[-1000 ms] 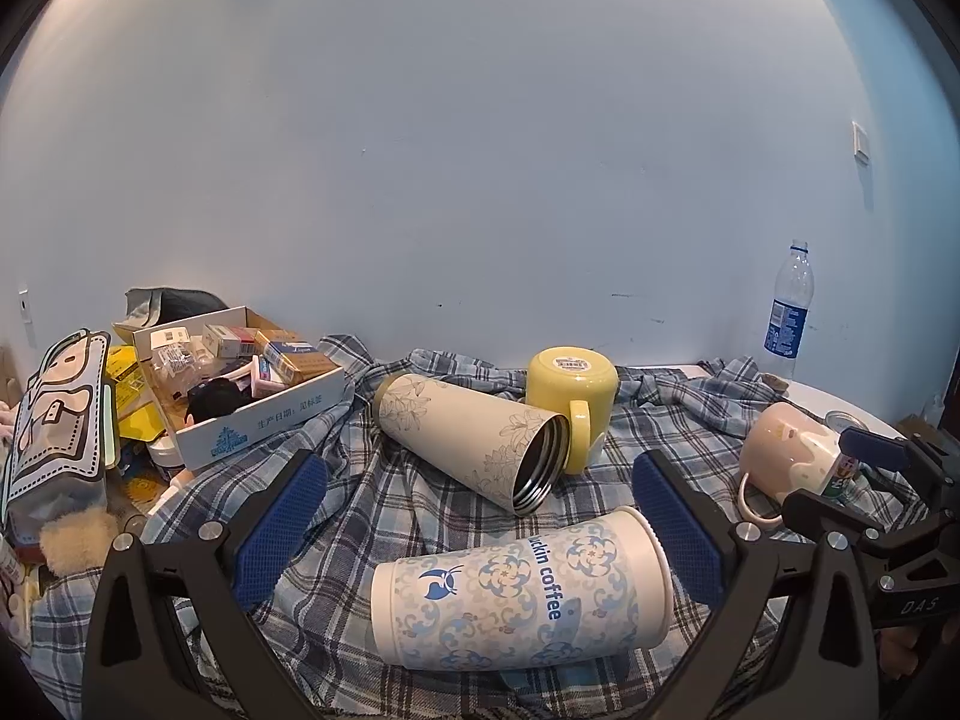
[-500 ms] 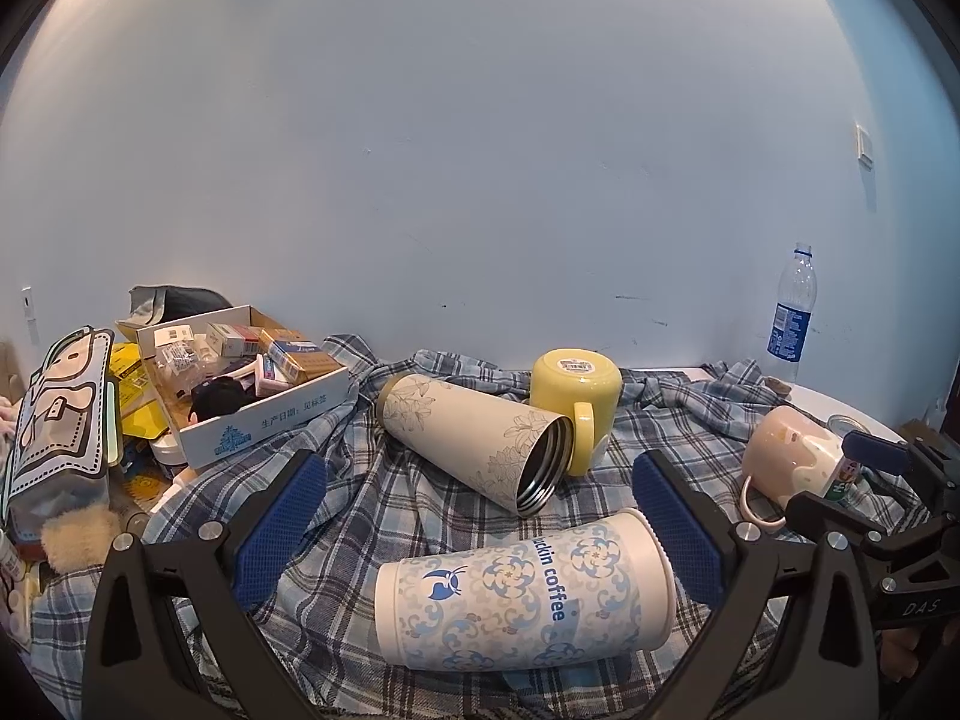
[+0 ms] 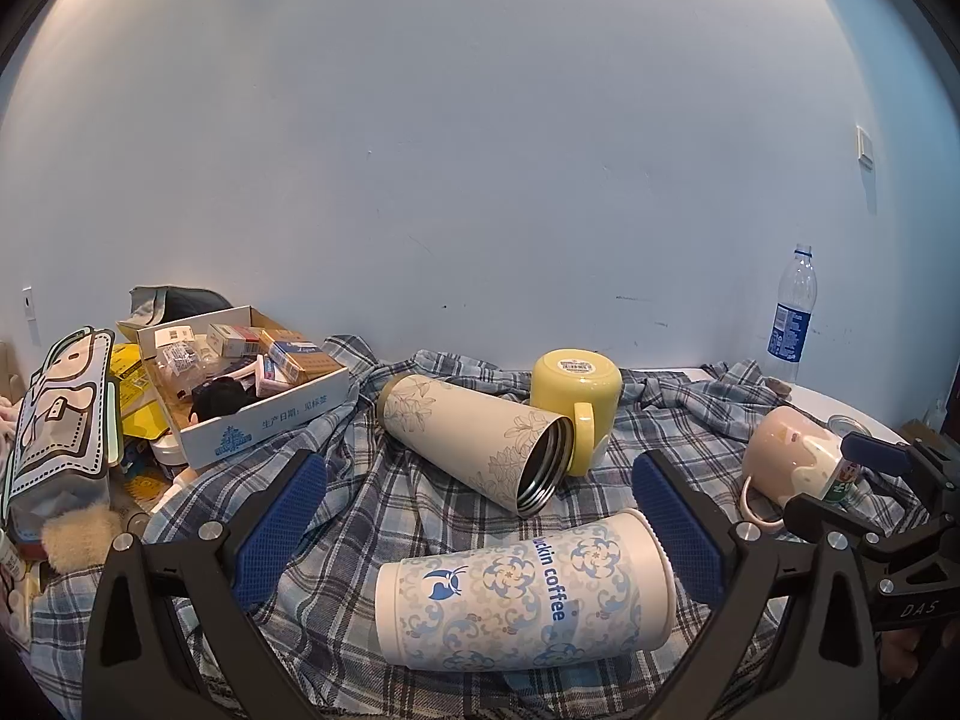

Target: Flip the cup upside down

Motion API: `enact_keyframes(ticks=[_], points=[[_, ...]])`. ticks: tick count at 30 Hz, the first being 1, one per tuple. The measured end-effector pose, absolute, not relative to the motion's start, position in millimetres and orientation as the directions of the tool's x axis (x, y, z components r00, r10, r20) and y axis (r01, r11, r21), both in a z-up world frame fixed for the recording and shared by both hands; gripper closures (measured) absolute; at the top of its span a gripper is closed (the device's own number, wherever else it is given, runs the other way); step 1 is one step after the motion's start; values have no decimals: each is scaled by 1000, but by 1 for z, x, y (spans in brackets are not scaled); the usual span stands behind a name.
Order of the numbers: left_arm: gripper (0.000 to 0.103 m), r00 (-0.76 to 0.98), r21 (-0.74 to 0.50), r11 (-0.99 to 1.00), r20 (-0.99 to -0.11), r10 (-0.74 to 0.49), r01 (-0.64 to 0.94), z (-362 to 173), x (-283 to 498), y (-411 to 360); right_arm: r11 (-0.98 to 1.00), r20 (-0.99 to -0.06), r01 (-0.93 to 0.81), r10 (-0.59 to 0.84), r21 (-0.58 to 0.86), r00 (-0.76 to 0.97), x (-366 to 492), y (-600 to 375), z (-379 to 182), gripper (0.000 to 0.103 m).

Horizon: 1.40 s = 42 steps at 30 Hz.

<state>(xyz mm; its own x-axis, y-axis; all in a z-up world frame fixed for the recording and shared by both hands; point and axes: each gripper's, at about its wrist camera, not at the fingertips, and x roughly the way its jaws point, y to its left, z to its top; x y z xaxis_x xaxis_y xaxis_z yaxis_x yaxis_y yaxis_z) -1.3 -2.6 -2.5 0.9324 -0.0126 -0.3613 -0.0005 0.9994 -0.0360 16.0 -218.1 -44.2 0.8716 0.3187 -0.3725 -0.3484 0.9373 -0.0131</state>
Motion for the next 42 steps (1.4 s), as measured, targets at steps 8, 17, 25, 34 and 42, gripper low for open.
enact_keyframes(ticks=[8,17,25,34,42], points=[[0,932,-35,999,-362,-12,-1,-3,-1,-3,937,-374,-349,319,-13,871,16,-218,-44,0],[0,932,-35,999,-362,-12,-1,-3,-1,-3,937,-375,-349,319,-13,870,16,-218,-44,0],[0,939,-37,999,-343,-32,21,-2,-5,-4,938,-376,-348,317,-14,871,17,-218,-44,0],[0,954,-9,1000,-298,-4,1,0,-15,-11,939,-353,-339,299,-56,887,10,-212,-44,0],[0,953,-32,998,-301,43,-55,1,-16,-3,965,-352,-242,191,-105,916,10,-209,-44,0]])
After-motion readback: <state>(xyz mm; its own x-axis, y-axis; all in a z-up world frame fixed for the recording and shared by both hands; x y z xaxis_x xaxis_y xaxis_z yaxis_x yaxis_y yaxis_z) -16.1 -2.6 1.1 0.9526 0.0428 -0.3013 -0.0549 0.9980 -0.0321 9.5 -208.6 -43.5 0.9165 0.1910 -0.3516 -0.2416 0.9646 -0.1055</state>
